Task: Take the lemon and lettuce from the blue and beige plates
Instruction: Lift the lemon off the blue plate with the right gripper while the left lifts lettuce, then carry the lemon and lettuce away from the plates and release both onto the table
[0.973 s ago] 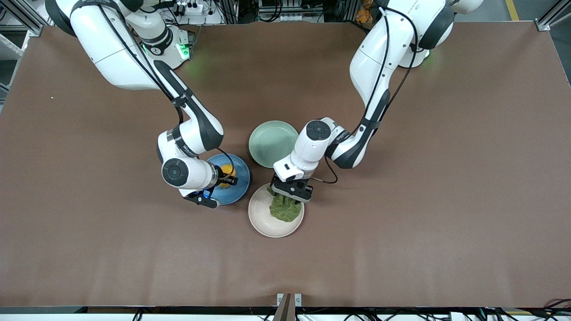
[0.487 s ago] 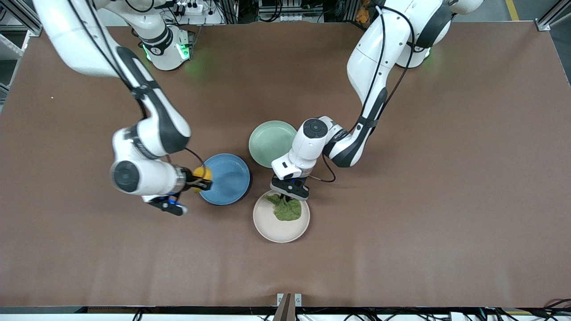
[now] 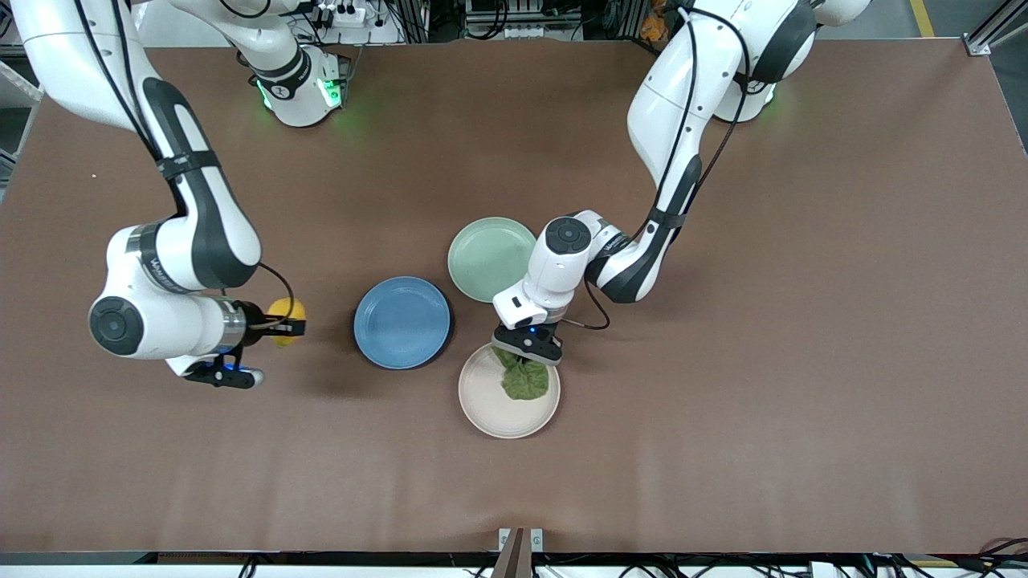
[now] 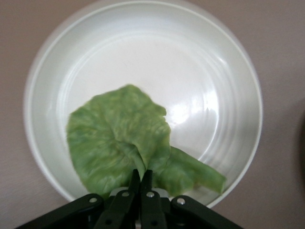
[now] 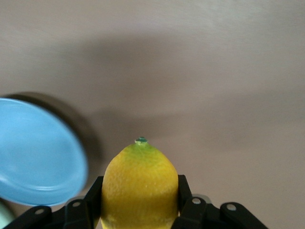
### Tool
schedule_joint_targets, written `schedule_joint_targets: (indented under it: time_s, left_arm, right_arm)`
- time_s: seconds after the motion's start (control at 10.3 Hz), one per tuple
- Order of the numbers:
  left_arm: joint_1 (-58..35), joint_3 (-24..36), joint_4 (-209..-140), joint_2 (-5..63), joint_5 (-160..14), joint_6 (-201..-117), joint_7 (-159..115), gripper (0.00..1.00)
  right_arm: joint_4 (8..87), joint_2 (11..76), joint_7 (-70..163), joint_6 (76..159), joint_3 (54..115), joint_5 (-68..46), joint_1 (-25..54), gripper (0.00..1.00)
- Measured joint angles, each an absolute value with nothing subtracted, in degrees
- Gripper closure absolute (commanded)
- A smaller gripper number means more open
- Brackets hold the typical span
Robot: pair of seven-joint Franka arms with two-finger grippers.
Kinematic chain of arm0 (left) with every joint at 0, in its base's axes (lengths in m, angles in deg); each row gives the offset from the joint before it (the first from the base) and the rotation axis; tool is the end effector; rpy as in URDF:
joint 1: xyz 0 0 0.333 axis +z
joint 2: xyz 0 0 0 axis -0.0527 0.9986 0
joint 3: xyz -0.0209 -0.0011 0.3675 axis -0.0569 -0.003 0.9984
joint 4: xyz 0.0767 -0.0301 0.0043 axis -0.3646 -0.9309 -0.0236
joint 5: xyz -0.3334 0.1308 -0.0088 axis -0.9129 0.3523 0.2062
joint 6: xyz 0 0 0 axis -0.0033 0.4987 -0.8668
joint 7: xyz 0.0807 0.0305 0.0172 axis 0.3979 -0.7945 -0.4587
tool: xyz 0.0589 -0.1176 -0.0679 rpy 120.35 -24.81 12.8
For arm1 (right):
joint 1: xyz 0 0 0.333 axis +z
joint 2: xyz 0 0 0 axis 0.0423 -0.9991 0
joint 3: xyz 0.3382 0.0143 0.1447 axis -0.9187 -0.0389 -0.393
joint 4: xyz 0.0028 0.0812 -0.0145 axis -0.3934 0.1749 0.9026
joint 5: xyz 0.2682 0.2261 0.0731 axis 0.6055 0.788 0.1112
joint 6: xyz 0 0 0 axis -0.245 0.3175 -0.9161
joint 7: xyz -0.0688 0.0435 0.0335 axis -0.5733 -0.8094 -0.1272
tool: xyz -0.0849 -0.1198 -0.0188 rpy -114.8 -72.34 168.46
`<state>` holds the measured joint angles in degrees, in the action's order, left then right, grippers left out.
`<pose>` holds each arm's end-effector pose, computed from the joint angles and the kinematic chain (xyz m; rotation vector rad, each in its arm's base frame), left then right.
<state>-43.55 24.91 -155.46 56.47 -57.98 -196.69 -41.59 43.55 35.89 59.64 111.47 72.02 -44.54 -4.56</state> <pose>0.6013 -0.5097 0.1996 2.9171 -0.4856 0.5051 0.6333 0.0499 0.3071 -3.0273 0.1418 0.4470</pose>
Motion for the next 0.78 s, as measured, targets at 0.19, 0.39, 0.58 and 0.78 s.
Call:
schedule_joint_targets:
  time_s: [0.19,0.39,0.58,0.78]
  left_arm:
    - [-43.4,25.2,-155.0,52.5,-58.0,-188.5,-41.6,1.0]
    - [-42.7,25.6,-154.6,46.9,-58.0,-180.0,-41.8,1.0]
    - [-38.6,25.8,-154.3,39.4,-58.0,-168.0,-40.6,1.0]
    - [-31.9,25.9,-154.6,32.5,-58.0,-155.3,-34.9,1.0]
  right_arm:
    - [47.4,35.6,53.3,115.4,75.5,-44.5,-4.8,1.0]
    - [51.8,35.5,51.7,121.8,76.0,-44.6,-4.7,1.0]
    - [55.8,35.4,50.4,127.1,76.3,-44.6,-4.7,0.66]
    - [56.5,35.4,49.9,127.7,76.7,-44.6,-4.7,0.0]
